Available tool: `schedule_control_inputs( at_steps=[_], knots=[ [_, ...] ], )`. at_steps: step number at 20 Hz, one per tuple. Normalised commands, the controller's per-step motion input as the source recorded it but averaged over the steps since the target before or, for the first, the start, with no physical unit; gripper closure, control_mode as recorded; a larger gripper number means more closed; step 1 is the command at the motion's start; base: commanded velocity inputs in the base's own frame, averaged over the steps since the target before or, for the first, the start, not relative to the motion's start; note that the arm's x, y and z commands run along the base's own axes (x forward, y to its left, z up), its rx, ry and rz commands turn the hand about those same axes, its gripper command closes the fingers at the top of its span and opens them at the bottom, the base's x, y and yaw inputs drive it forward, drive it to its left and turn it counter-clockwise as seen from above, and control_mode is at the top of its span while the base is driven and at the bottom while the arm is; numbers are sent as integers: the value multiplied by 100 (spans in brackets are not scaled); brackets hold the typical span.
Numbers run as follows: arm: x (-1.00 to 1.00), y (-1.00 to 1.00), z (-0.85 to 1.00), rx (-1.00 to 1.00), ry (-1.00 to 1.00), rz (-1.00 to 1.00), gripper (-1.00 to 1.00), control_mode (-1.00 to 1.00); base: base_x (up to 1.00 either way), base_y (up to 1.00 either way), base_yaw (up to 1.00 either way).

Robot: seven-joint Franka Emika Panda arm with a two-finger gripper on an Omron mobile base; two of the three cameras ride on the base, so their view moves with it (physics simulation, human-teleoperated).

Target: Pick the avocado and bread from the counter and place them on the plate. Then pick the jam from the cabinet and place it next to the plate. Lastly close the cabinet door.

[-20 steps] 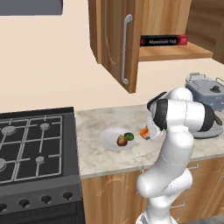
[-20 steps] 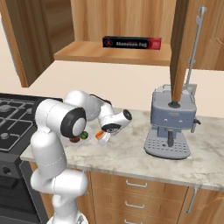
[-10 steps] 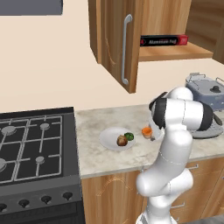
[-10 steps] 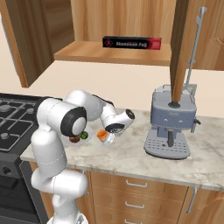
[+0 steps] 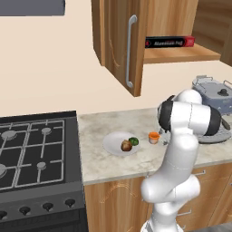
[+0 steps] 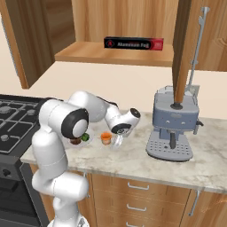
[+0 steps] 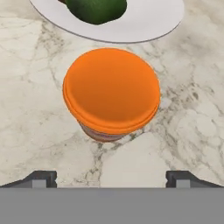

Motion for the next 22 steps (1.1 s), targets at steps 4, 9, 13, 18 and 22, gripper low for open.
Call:
schedule_control_inputs(
  at_steps=[4,9,13,18,22],
  knots=[
    [-67,0,51,-27,-17,25,-100,-100,0,0,0],
    [-88,5,41,-35,-20,43,-100,-100,0,0,0],
    [-71,0,58,-30,-23,38,-100,-100,0,0,0],
    [-64,0,61,-24,-20,35,-100,-100,0,0,0],
    [-64,6,61,-23,-16,34,-100,-100,0,0,0]
  ],
)
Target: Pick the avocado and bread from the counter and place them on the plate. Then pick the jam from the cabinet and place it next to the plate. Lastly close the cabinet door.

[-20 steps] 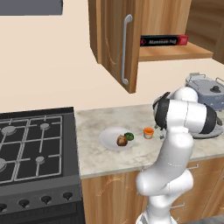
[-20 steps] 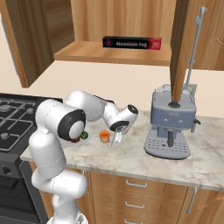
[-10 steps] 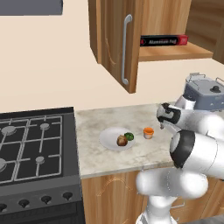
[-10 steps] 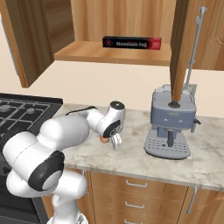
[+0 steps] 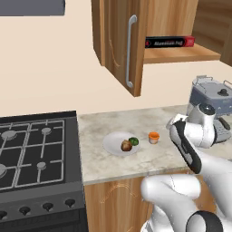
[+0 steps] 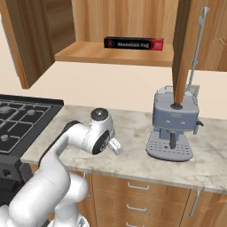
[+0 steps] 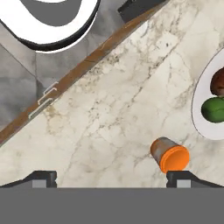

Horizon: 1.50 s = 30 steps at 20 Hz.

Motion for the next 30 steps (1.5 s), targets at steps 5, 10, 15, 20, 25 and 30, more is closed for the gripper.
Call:
schedule_control_inputs(
  at_steps=[5,10,15,20,25,30],
  knots=[
    [-63,18,70,-18,-8,32,-100,-100,0,0,0],
    [-75,18,76,-13,-2,29,-100,-100,0,0,0],
    [-74,9,64,-15,0,22,-100,-100,0,0,0],
    [-69,2,49,-21,-10,12,-100,-100,0,0,0],
    [-48,0,63,-10,-16,8,-100,-100,0,0,0],
    [-23,0,59,2,-15,0,-100,-100,0,0,0]
  ],
)
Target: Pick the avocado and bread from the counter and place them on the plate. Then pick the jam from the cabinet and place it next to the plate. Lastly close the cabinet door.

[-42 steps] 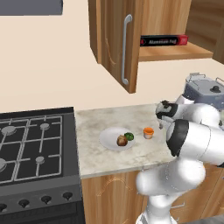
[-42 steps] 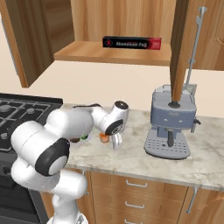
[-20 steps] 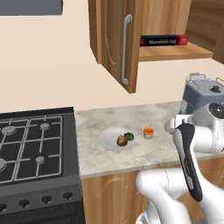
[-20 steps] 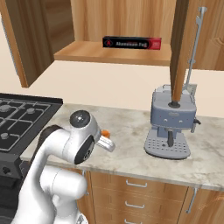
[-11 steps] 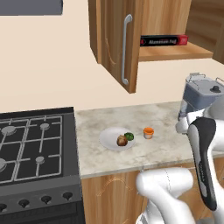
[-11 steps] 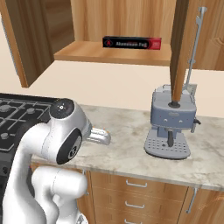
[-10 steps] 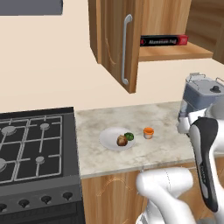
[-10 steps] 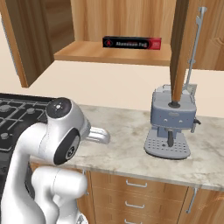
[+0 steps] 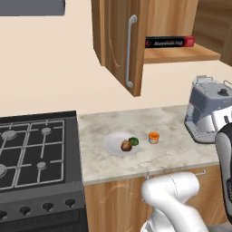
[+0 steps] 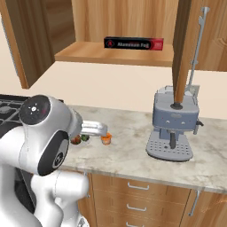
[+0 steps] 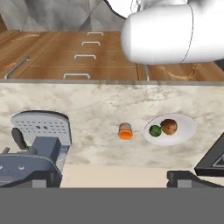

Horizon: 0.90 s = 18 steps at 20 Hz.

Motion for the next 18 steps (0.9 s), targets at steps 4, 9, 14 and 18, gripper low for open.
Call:
schedule_control_inputs(
  at_steps=[4,9,14,18],
  knots=[
    [-16,-15,34,14,-11,-8,-100,-100,0,0,0],
    [-21,-29,27,20,-12,-15,-100,-100,0,0,0],
    [-35,-24,40,20,-15,-13,-100,-100,0,0,0],
    [-14,-22,31,17,-14,-12,-100,-100,0,0,0]
  ],
)
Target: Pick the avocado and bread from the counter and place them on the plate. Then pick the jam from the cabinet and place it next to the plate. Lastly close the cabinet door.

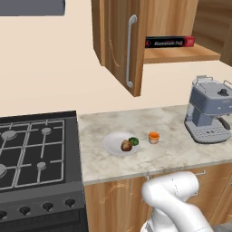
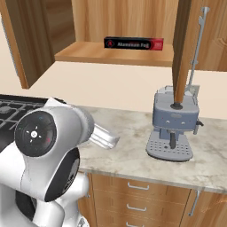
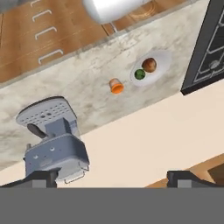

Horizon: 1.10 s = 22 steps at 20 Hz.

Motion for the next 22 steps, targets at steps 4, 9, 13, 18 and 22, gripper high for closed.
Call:
schedule_control_inputs(
  at_steps=[4,9,13,18,22],
  knots=[
    [0,-29,13,16,-7,-4,-100,-100,0,0,0],
    [0,-33,10,18,-6,-1,-100,-100,0,0,0],
    [0,-39,22,21,-6,0,-100,-100,0,0,0],
    [0,-36,28,19,-4,0,-100,-100,0,0,0],
    [-4,-36,29,17,-5,0,-100,-100,0,0,0]
  ],
)
